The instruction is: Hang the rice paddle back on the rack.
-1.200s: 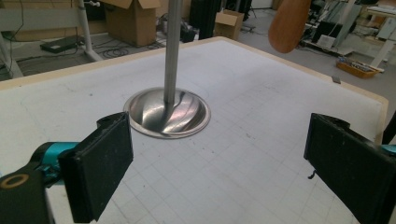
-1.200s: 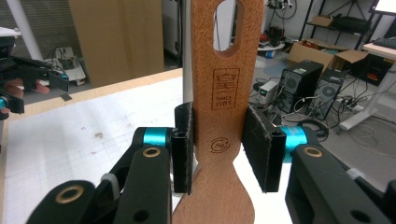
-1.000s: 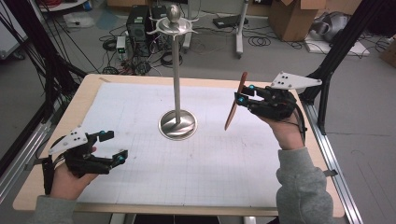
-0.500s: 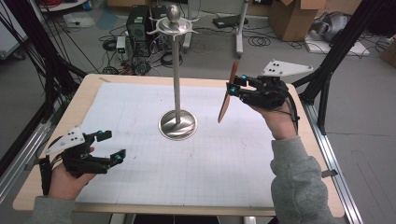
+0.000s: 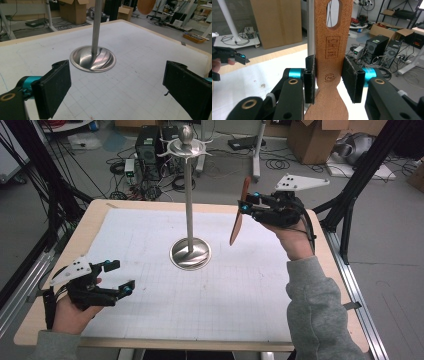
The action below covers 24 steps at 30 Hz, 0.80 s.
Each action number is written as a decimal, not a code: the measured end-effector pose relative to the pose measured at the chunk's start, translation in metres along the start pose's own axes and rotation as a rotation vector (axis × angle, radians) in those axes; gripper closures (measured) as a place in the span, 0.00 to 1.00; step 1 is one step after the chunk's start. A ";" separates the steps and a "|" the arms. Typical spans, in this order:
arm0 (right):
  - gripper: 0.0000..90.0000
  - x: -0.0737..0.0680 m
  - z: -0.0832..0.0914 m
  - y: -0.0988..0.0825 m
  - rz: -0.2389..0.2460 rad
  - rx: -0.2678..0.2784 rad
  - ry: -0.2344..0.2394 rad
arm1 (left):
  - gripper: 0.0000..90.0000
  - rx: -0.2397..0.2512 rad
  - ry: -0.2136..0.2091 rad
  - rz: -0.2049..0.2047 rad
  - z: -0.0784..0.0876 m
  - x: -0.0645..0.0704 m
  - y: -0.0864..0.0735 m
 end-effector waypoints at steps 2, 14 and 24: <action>0.72 0.001 -0.001 0.002 0.001 0.001 0.004 | 0.09 0.000 -0.002 -0.001 0.000 0.000 0.000; 0.72 0.003 -0.007 0.017 0.001 -0.003 -0.006 | 0.09 0.004 -0.001 0.004 0.004 -0.003 0.000; 0.72 0.005 -0.013 0.027 -0.001 0.007 -0.010 | 0.09 -0.003 -0.004 0.009 0.002 -0.004 -0.001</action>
Point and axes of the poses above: each handheld gripper's, and its own axes: z roughly backward along the jaws, y roughly out of its top, x roughly to its right, the point moved 10 cm from there along -z, roughly forward along the jaws, and after that the axes turned 11 degrees about -x, right-handed, at the moved point
